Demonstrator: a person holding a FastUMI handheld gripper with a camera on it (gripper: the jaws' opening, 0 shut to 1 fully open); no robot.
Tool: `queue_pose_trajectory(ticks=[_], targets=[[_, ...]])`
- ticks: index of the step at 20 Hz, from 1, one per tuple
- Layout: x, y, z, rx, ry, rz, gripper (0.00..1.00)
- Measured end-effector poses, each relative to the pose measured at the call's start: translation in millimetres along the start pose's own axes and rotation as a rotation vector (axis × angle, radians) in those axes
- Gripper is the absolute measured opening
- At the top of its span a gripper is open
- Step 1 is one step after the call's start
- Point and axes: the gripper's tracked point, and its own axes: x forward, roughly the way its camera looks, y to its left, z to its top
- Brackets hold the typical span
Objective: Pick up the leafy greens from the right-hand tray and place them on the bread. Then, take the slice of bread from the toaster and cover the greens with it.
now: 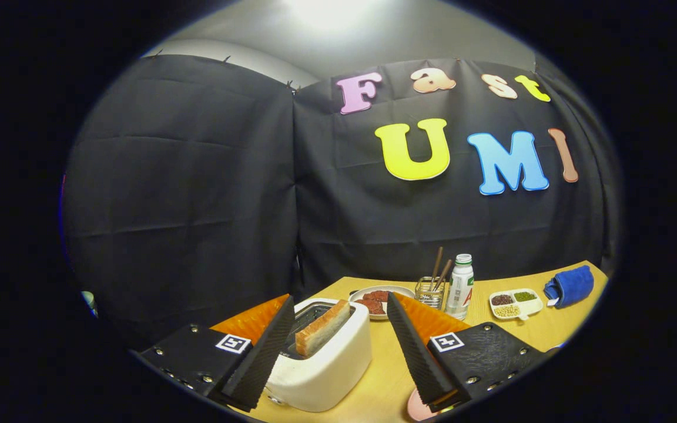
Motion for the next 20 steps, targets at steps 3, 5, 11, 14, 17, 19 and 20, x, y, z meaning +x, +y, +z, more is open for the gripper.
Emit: queue_pose_trajectory(ticks=[3,5,11,14,17,19,20], targets=[[16,10,-19,-0.008,0.021,-0.029,0.93],[25,13,-35,-0.029,0.044,-0.051,0.93],[39,23,-60,-0.033,0.087,-0.060,0.49],[38,28,-60,0.006,0.096,-0.047,0.17],[39,29,-57,0.019,0.088,-0.036,0.06],[37,28,-50,0.028,0.075,-0.033,0.06],[37,28,-44,0.035,0.060,-0.031,0.06]])
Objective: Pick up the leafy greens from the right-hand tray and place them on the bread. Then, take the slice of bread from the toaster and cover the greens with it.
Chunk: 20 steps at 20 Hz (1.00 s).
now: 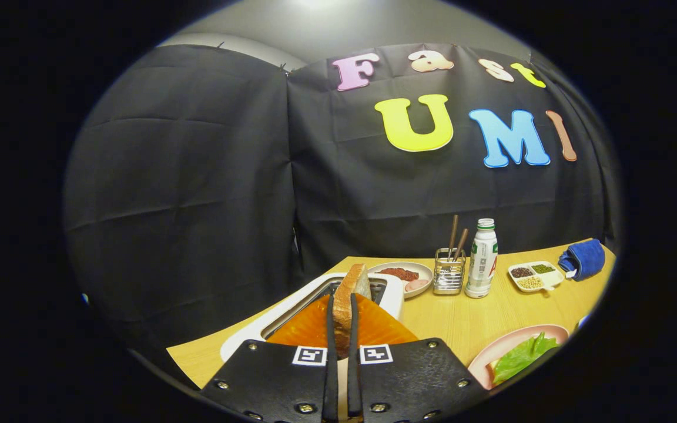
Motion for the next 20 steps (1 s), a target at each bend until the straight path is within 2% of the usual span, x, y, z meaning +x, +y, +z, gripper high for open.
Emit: queue_pose_trajectory(ticks=[6,12,20], targets=[[-15,-11,48,0.064,-0.097,0.007,0.06],[-36,-50,93,0.087,-0.172,-0.035,0.06],[-77,-118,103,-0.048,-0.203,-0.151,0.06]])
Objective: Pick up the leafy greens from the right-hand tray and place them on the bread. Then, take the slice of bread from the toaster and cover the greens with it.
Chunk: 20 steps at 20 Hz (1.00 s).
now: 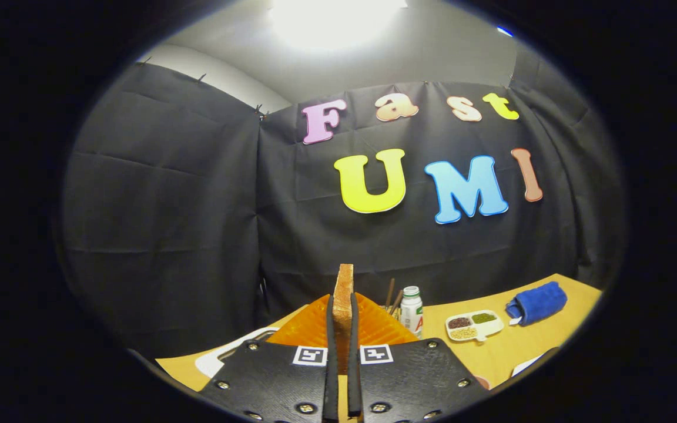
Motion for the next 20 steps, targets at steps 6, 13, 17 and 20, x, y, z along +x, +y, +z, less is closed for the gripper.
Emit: queue_pose_trajectory(ticks=[6,13,17,20], targets=[[-26,-84,-34,-0.083,0.066,-0.120,0.06],[-52,-151,-102,-0.125,0.211,-0.210,0.06],[-63,-164,-127,-0.139,0.260,-0.224,0.06],[-69,-166,-137,-0.156,0.277,-0.229,0.06]])
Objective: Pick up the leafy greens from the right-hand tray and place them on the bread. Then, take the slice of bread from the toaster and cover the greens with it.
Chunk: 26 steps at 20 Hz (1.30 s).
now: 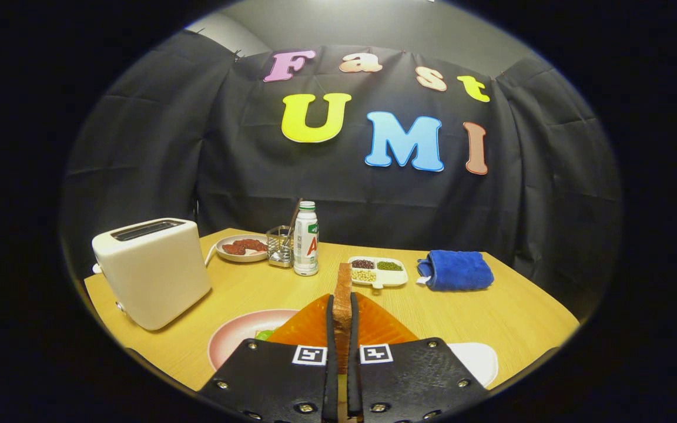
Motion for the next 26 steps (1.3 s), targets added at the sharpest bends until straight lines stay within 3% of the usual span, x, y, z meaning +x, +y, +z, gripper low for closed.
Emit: queue_pose_trajectory(ticks=[19,22,24,25,26], targets=[[-5,71,-27,-0.081,0.048,0.128,0.07],[-9,91,-34,-0.060,0.072,0.209,0.31],[-7,93,-34,-0.073,0.069,0.218,0.54],[-7,93,-33,-0.079,0.061,0.217,0.58],[-8,94,-32,-0.080,0.056,0.218,0.68]])
